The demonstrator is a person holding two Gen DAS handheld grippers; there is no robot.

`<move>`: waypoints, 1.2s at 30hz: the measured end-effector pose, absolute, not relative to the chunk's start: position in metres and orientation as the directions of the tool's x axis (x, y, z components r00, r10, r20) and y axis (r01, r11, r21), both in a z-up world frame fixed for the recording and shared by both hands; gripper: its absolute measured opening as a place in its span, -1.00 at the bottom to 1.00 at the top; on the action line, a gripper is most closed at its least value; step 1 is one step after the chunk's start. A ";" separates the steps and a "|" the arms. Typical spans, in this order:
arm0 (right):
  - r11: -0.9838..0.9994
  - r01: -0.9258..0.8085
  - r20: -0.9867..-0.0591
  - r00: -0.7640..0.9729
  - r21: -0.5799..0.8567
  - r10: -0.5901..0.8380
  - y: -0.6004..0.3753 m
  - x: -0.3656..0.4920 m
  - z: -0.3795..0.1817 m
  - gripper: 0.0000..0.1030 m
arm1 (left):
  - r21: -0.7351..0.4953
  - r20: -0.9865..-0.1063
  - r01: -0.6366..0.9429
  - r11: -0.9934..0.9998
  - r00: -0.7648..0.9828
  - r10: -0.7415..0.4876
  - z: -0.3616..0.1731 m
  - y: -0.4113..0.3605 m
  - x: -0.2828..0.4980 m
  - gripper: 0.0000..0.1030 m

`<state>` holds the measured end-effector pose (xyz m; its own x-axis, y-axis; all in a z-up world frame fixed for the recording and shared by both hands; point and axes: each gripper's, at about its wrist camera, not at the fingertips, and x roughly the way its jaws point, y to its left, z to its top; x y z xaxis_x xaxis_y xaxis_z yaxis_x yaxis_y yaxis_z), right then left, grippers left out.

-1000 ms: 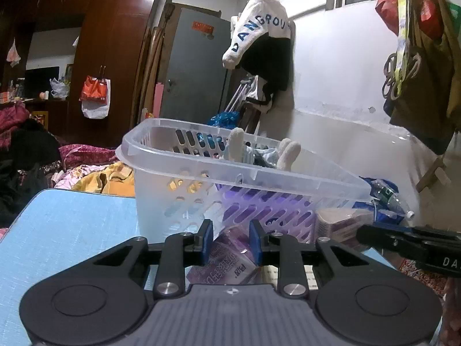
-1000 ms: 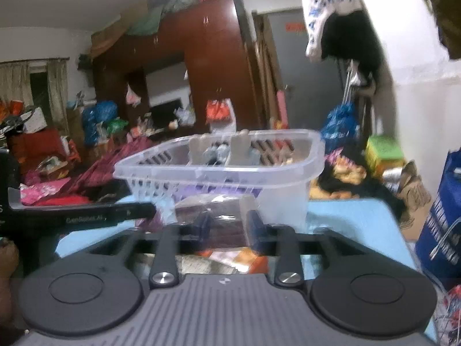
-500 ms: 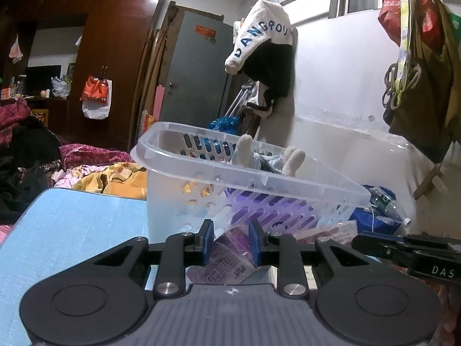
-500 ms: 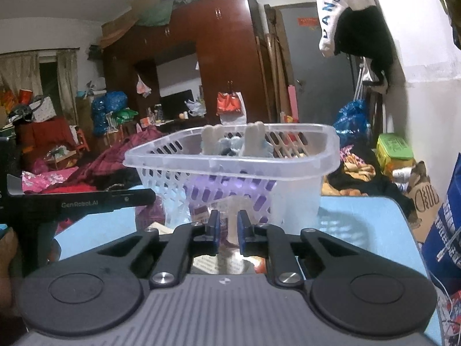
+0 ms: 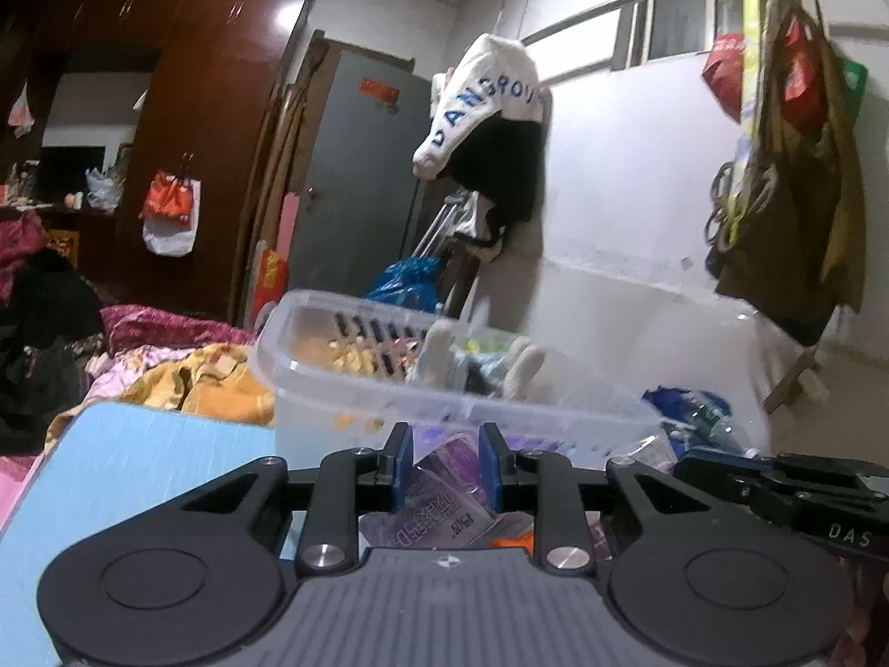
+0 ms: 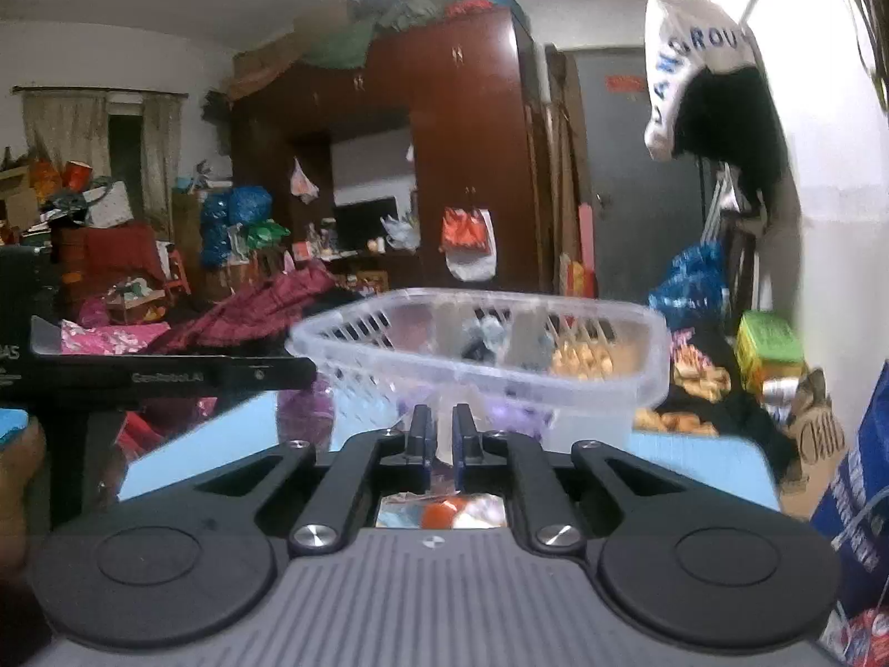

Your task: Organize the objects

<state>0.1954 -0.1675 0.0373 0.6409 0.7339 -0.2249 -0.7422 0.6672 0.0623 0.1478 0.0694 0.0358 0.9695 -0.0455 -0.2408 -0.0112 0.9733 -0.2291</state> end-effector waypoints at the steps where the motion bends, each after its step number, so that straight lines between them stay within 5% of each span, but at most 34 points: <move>1: 0.664 -0.745 -0.216 0.640 0.059 0.737 -0.168 0.194 0.042 -0.86 | -0.229 -0.235 -0.008 0.973 0.971 -0.048 0.040 0.069 0.147 -0.43; 11: 0.723 -0.691 -0.211 0.707 -0.004 0.675 -0.148 0.228 0.086 -0.99 | -0.207 -0.207 -0.023 0.978 0.978 -0.020 0.106 0.071 0.177 -0.44; 25: 0.728 -0.682 -0.323 0.674 0.072 0.664 -0.183 0.242 0.024 -0.96 | -0.216 -0.339 -0.117 0.969 0.940 0.038 0.090 0.086 0.254 -0.44; 27: 0.729 -0.681 -0.333 0.673 0.069 0.661 -0.198 0.229 0.013 -0.58 | -0.219 -0.356 -0.125 0.968 0.933 0.040 0.083 0.089 0.258 -0.44; 29: 0.737 -0.674 -0.328 0.685 0.054 0.650 -0.222 0.210 -0.001 0.21 | -0.217 -0.363 -0.127 0.968 0.931 0.041 0.079 0.089 0.259 -0.43; 32: 0.762 -0.647 -0.336 0.710 0.038 0.619 -0.261 0.184 -0.017 0.54 | -0.206 -0.369 -0.128 0.970 0.929 0.044 0.077 0.085 0.262 -0.43; 36: 0.760 -0.647 -0.421 0.676 0.053 0.605 -0.309 0.161 -0.032 0.65 | -0.190 -0.348 -0.124 0.974 0.936 0.051 0.082 0.080 0.257 -0.43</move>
<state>0.1614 -0.3092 -0.0315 0.6758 0.6049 -0.4213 -0.6473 0.7604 0.0534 0.2575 0.0805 0.0816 0.9360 0.0508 -0.3483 -0.1235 0.9740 -0.1898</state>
